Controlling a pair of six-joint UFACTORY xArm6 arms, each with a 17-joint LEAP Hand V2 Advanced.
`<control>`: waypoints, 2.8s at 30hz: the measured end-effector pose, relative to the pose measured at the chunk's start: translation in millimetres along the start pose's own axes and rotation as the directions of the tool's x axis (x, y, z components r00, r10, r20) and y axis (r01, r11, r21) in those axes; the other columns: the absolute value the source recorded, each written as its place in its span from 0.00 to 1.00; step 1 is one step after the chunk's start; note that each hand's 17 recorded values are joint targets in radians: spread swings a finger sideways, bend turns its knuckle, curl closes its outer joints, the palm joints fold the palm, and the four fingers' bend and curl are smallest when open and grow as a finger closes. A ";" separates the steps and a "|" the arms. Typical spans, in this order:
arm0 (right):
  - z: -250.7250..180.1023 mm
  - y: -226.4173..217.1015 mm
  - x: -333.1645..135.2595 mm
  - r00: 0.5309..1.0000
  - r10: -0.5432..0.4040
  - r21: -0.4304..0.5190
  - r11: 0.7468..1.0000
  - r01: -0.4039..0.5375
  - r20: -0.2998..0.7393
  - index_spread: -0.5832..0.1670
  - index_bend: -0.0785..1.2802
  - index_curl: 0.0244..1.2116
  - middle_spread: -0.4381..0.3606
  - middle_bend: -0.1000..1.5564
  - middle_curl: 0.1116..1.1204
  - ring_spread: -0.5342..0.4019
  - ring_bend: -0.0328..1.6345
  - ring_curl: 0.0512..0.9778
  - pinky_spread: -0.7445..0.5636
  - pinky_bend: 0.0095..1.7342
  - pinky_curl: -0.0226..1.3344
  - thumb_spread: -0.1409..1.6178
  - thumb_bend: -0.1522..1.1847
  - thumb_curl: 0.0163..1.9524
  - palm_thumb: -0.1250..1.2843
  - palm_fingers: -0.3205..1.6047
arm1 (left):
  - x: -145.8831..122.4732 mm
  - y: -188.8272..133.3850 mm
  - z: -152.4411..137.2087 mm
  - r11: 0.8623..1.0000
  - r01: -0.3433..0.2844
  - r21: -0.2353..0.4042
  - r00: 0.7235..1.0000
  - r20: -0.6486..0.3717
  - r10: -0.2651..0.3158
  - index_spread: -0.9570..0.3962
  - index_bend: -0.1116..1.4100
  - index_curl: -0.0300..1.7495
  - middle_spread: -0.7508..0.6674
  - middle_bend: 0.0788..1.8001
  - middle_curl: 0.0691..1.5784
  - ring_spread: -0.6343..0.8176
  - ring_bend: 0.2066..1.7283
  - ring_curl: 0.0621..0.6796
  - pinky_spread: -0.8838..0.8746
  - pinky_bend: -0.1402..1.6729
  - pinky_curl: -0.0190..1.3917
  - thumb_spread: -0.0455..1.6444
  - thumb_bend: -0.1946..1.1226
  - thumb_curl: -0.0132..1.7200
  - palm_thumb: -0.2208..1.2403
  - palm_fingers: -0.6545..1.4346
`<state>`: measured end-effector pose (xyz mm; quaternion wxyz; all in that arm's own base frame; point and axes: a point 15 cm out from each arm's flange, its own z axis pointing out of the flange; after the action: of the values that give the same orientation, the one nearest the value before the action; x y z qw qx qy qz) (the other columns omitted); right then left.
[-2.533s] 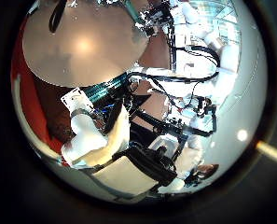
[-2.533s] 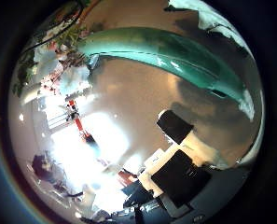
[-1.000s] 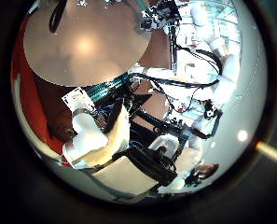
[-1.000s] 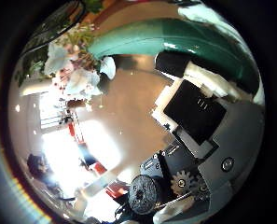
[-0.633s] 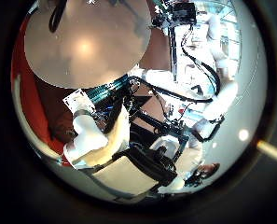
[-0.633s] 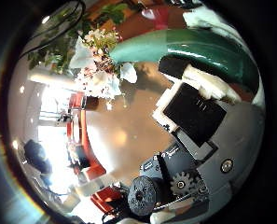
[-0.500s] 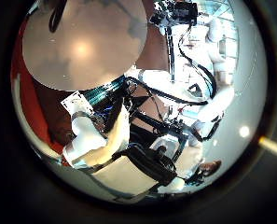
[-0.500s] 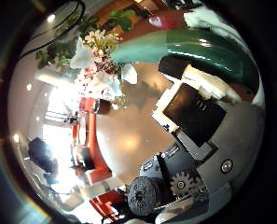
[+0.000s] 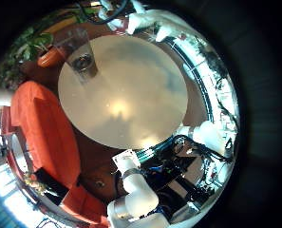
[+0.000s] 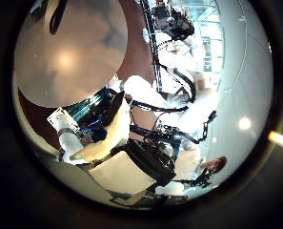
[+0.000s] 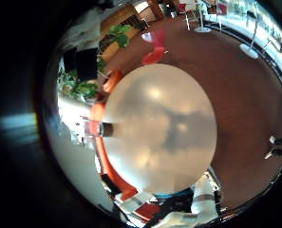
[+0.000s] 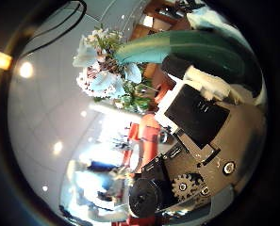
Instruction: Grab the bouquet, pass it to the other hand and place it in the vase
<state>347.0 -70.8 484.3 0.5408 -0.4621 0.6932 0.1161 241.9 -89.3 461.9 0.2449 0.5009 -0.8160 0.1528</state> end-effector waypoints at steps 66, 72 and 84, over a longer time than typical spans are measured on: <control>127.4 181.4 -74.1 0.910 0.060 -0.700 0.660 0.272 0.410 0.49 0.95 0.70 0.40 0.90 0.66 0.37 0.89 0.70 0.41 0.68 0.76 0.58 0.11 0.74 0.86 0.75 | 75.8 -96.8 -42.3 0.966 0.119 0.230 0.573 -0.810 0.123 0.52 0.30 0.28 0.33 0.48 0.41 0.21 0.60 0.52 0.34 0.51 0.36 0.63 0.20 0.24 0.57 0.95; 130.7 163.4 -65.8 0.920 0.054 -0.660 0.713 0.236 0.387 0.49 0.95 0.71 0.39 0.90 0.67 0.36 0.89 0.71 0.41 0.69 0.77 0.58 0.09 0.73 0.83 0.74 | 73.2 -98.6 -55.1 0.951 0.132 0.281 0.577 -0.802 0.157 0.36 0.55 0.39 0.25 0.58 0.47 0.16 0.73 0.68 0.23 0.68 0.46 0.63 0.24 0.30 0.72 0.93; 126.9 139.6 -42.4 0.881 0.214 -0.548 0.834 0.060 0.422 0.40 0.64 0.64 0.35 0.73 0.58 0.32 0.79 0.61 0.26 0.62 0.63 0.66 0.09 0.53 0.63 0.59 | 67.5 -93.1 -114.3 0.881 0.099 0.463 0.659 -0.694 0.291 0.28 0.70 0.51 0.22 0.68 0.52 0.17 0.86 0.82 0.20 0.78 0.59 0.63 0.21 0.37 0.79 0.84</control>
<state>321.1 111.1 424.0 0.5314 -0.5260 0.4986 0.4386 327.6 -125.0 594.8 0.4219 0.3916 -0.6081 0.5467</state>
